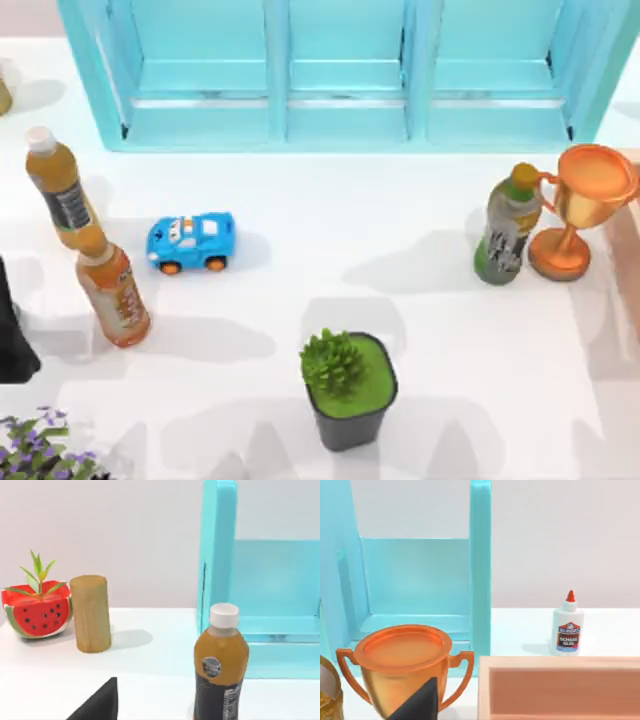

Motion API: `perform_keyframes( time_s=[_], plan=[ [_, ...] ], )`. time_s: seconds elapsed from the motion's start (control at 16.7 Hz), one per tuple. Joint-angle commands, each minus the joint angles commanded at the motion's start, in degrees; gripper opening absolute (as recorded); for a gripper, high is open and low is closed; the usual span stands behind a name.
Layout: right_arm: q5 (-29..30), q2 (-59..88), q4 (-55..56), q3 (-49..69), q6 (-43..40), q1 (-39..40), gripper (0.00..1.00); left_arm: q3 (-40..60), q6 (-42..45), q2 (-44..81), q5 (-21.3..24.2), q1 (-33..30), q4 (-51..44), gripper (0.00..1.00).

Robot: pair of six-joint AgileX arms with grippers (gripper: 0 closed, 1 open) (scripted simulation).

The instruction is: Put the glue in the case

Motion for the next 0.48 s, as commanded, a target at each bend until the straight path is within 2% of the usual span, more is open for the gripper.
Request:
perform_keyframes(
  time_s=[0.24, 0.48],
  plan=[
    [0.04, 1.72, 0.13, 0.64, -0.54, -0.32, 1.0, 0.0, 0.0, 0.0, 0.0, 0.0, 0.0, 1.0],
    [0.04, 12.27, 2.55, 6.14, -3.03, -1.93, 1.0, 0.0, 0.0, 0.0, 0.0, 0.0, 0.0, 1.0]
  ],
)
